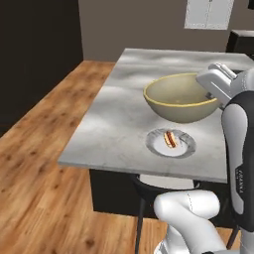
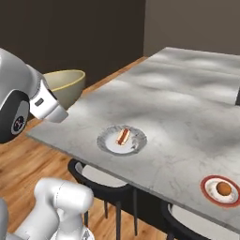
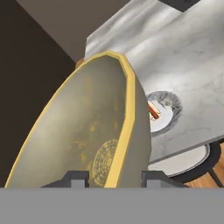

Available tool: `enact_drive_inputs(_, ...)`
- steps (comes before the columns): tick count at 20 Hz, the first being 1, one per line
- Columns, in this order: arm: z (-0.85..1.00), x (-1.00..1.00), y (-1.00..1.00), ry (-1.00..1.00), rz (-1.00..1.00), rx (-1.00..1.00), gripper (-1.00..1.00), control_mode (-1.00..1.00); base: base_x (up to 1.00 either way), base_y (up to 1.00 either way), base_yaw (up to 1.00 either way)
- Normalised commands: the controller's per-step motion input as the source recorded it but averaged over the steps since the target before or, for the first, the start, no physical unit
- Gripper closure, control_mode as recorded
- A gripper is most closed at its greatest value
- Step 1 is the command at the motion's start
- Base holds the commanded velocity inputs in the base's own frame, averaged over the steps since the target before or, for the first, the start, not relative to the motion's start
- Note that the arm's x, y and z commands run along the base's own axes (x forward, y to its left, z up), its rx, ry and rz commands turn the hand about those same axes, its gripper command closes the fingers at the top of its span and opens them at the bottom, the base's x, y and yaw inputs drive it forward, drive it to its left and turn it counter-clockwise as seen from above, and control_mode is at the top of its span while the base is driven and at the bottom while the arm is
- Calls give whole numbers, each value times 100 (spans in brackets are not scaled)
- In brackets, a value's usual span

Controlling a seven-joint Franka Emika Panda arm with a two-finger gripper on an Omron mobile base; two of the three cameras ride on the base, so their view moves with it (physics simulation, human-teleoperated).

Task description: Take the smaller bowl and place it next to the appetizer plate on the dining counter , and place the larger bowl next to the plate with cooked food.

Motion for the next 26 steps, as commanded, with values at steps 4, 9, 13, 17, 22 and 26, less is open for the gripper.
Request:
enact_drive_inputs(4, 0, 0, 0, 0, 0, 0, 100, 100, 35, 0, -47)
enact_drive_inputs(9, 0, 0, 0, 0, 0, 0, 100, 100, 39, 4, -45)
enact_drive_inputs(13, 0, 0, 0, 0, 0, 0, 100, 100, 54, 23, -42)
enact_drive_inputs(17, 0, 0, 0, 0, 0, 0, 100, 100, 50, 27, -23)
enact_drive_inputs(22, -10, 0, -6, 4, 0, 0, 100, -100, 4, 1, -1)
enact_drive_inputs(26, -23, 0, -59, 6, 0, 0, 100, -100, 0, 0, 0)
